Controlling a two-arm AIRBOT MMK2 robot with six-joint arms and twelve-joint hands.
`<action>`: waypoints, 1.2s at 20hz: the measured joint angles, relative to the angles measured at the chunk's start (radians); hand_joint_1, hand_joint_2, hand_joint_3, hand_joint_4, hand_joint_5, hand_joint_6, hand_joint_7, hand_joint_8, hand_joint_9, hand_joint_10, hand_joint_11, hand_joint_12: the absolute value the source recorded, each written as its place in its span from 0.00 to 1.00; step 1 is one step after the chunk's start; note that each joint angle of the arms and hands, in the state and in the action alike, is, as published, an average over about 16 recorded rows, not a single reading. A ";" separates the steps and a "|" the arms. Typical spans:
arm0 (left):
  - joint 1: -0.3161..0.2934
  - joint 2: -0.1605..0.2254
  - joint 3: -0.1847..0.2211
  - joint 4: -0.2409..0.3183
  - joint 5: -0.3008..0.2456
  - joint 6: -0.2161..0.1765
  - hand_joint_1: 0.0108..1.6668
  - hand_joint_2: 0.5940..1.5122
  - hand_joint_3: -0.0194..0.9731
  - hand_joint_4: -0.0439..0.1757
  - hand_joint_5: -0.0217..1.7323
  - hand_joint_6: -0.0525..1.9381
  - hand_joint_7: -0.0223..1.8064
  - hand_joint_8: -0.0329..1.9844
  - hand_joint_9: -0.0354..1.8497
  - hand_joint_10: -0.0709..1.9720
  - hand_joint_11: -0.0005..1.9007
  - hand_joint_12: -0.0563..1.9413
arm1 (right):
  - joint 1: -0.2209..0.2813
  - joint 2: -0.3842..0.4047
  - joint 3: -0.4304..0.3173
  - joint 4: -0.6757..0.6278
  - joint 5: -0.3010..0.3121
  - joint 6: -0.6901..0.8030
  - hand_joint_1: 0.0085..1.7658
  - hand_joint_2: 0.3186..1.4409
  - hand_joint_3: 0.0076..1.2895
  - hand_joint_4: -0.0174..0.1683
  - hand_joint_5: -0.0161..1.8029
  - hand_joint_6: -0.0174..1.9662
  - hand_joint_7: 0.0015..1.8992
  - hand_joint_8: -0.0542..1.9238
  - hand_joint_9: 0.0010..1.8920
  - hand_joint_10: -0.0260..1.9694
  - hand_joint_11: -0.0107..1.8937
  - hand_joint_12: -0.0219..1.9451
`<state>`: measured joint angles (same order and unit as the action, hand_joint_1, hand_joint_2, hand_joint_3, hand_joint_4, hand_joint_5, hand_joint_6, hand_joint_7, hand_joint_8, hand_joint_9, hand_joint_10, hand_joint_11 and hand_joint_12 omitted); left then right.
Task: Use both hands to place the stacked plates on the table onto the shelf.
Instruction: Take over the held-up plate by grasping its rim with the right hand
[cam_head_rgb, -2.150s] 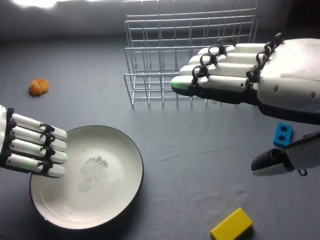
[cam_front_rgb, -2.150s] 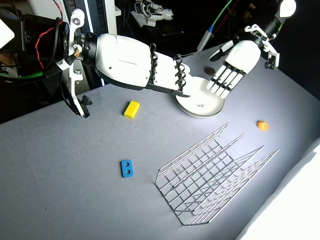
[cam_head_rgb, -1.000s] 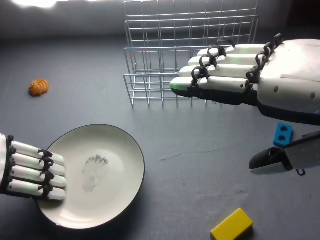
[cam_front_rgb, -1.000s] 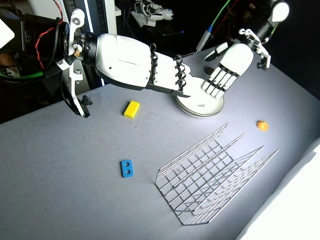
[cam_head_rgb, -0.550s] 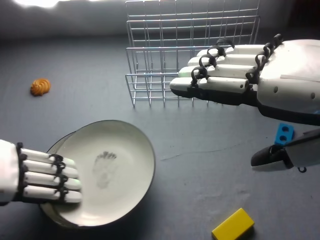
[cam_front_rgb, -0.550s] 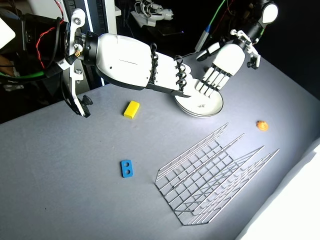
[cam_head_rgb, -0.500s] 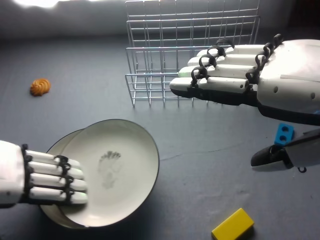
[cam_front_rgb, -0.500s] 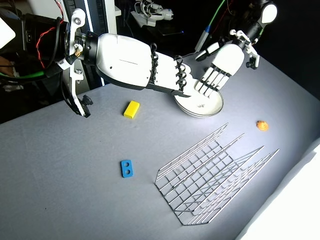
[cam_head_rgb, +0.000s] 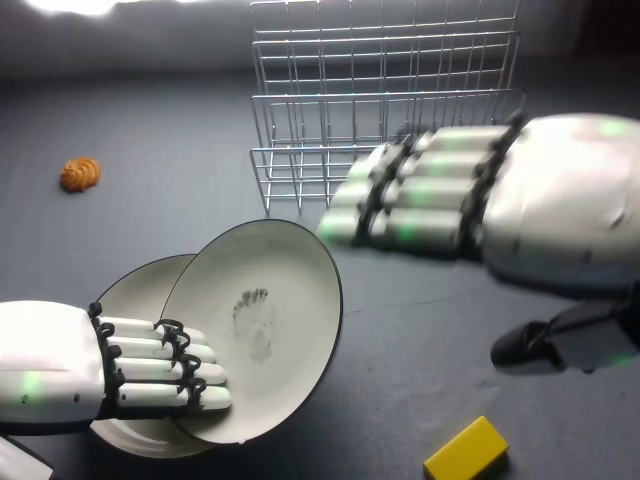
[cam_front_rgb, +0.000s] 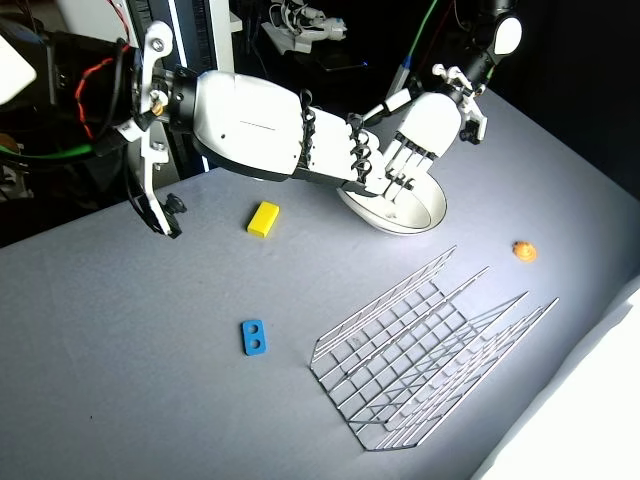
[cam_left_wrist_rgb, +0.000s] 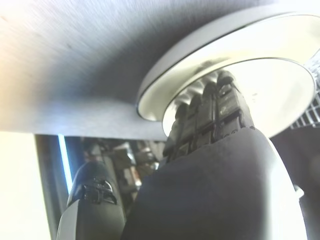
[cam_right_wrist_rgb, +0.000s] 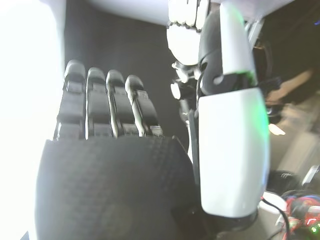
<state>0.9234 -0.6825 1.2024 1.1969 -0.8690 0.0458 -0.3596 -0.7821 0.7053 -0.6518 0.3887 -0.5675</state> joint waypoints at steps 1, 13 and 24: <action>0.000 0.000 -0.007 -0.008 0.006 0.000 0.01 0.56 0.03 0.19 0.01 0.02 0.01 0.01 0.02 0.03 0.01 0.03 | -0.005 -0.014 0.002 0.000 0.003 -0.034 0.64 0.56 0.01 0.11 0.02 0.02 0.01 0.03 0.01 0.02 0.01 0.11; 0.002 -0.002 -0.032 -0.050 0.034 0.001 0.01 0.56 0.03 0.19 0.01 0.02 0.01 0.01 0.02 0.03 0.01 0.03 | -0.051 -0.263 0.112 0.077 -0.015 -0.434 0.67 0.57 0.01 0.14 0.02 0.02 0.01 0.03 0.01 0.02 0.01 0.16; 0.016 -0.007 -0.034 -0.083 0.035 0.003 0.01 0.56 0.03 0.19 0.01 0.02 0.01 0.01 0.01 0.03 0.01 0.03 | -0.062 -0.450 0.273 0.190 -0.064 -0.554 0.67 0.60 0.01 0.14 0.04 0.02 0.02 0.03 0.02 0.02 0.01 0.19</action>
<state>0.9393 -0.6896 1.1685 1.1138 -0.8343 0.0484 -0.4212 -1.2322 0.9787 -0.4622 0.3248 -1.1218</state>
